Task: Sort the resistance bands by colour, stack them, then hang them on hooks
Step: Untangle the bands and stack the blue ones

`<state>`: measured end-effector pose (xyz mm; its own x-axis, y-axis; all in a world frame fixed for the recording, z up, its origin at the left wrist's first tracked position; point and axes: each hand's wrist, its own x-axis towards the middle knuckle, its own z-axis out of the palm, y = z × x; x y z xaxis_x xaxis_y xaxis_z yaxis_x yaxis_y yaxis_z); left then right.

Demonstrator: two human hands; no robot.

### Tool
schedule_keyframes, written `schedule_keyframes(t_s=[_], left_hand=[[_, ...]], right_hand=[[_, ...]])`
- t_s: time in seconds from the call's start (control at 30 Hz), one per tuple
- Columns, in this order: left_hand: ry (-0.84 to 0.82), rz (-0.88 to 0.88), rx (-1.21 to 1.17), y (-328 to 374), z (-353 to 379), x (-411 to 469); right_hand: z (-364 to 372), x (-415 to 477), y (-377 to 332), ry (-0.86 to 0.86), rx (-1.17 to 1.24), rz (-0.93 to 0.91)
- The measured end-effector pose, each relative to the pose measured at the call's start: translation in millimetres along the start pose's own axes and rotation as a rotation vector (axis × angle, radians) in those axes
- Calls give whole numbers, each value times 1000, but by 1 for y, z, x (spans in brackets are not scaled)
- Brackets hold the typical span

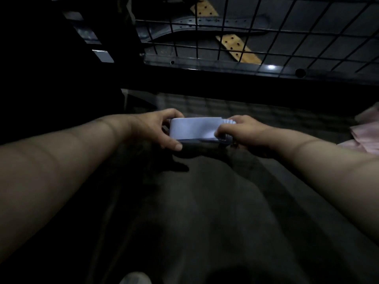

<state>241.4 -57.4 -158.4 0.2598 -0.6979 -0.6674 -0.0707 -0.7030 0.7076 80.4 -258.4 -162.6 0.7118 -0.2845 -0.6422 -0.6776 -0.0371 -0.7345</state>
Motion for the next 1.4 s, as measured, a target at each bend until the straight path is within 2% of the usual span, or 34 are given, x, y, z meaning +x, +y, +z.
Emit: schedule_keyframes(t_s=[0.1, 0.2, 0.5, 0.63, 0.8, 0.9, 1.03, 1.13, 1.23, 1.4], left_hand=[[77, -90, -123, 5, 3, 11], [211, -106, -53, -2, 13, 27], [423, -132, -37, -11, 19, 35], [595, -76, -165, -10, 13, 33], [575, -129, 237, -9, 14, 39], [572, -195, 438, -5, 19, 40], [606, -8, 644, -7, 24, 30], [460, 109, 820, -18, 24, 29], [419, 189, 843, -25, 22, 28], [437, 137, 943, -24, 24, 25]], right_hand=[[0, 17, 0, -19, 40, 58], [5, 24, 7, -20, 22, 114], [14, 24, 10, 94, -81, 121], [15, 28, 2, 118, 60, 105], [26, 32, -5, 188, -161, 186], [31, 37, -6, 243, -172, 205], [31, 37, -7, 325, -239, 215], [27, 36, -4, 315, -174, 162], [30, 31, 0, 321, -125, 150], [38, 30, 9, 338, 59, 127]])
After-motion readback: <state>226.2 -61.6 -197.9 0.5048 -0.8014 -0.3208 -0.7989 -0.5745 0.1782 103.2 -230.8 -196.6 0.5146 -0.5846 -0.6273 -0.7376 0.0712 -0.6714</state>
